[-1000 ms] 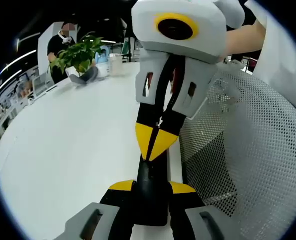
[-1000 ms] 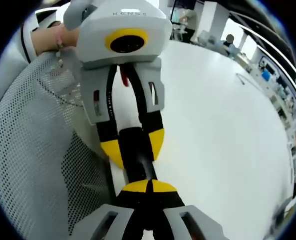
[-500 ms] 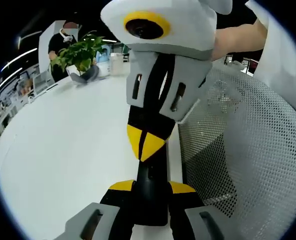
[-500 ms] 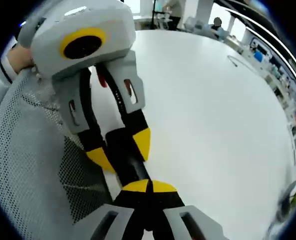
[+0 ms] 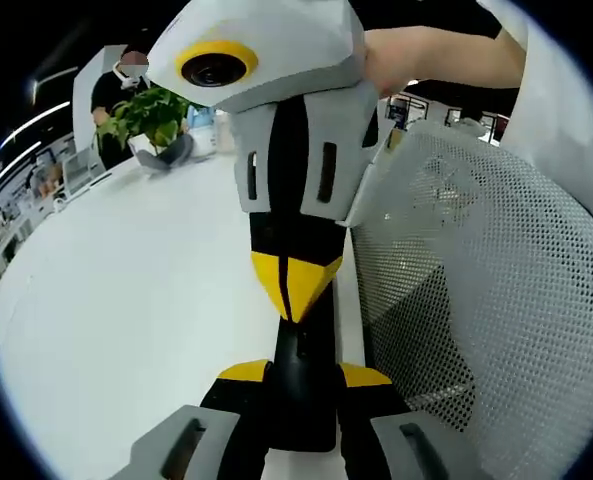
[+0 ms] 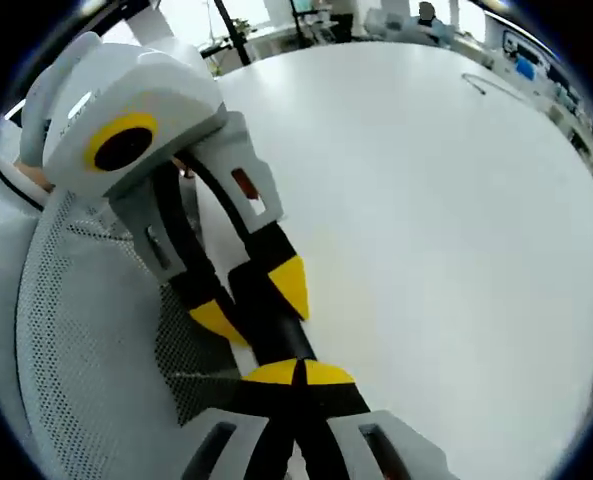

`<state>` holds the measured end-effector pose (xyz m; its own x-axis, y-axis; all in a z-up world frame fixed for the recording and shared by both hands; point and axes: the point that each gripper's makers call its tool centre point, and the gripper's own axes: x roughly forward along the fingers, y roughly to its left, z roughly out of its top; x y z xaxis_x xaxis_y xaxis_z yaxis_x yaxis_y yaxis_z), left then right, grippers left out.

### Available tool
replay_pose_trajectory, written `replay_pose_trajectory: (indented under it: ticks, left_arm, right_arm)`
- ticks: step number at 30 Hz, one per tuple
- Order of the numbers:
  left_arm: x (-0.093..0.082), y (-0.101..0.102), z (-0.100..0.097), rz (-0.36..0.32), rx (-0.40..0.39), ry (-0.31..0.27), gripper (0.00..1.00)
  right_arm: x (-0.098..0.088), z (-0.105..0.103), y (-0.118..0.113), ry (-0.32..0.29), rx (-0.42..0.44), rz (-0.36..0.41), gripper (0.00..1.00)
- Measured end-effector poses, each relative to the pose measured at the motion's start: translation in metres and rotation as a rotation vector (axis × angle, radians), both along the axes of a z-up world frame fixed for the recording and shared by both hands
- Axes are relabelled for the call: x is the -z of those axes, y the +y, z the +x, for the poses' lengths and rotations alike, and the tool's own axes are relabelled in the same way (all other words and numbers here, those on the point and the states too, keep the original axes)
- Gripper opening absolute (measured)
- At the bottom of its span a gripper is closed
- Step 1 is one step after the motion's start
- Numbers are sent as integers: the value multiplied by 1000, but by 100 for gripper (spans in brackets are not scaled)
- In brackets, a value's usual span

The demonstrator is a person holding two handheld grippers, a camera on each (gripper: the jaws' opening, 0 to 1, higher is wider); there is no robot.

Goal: Press the specified remote control buttons in sequence, fully releasing each button before pressing the next.

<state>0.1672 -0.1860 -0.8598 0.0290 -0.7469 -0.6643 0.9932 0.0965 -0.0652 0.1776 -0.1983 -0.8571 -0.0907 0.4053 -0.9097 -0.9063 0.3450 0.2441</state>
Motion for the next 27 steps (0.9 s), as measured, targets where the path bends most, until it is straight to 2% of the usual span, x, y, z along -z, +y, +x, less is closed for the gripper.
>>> replay_pose_trajectory:
  ticks: [5, 10, 12, 16, 21, 23, 27]
  left_arm:
    - [0, 0, 0, 5, 8, -12, 24]
    - [1, 0, 0, 10, 15, -20, 24]
    - [1, 0, 0, 10, 16, -21, 24]
    - [1, 0, 0, 14, 22, -30, 24]
    - [2, 0, -1, 22, 34, -44, 24]
    - [2, 0, 0, 22, 34, -43, 24]
    - [2, 0, 0, 25, 34, -43, 24]
  right_arm:
    - [1, 0, 2, 10, 18, -31, 0]
    - [3, 0, 2, -17, 17, -134, 0]
    - [4, 1, 3, -7, 18, -157, 0]
    - [4, 3, 1, 39, 79, -157, 0]
    - [3, 2, 1, 14, 129, -167, 0]
    - [3, 3, 1, 14, 183, -159, 0]
    - [3, 4, 0, -2, 211, -126, 0]
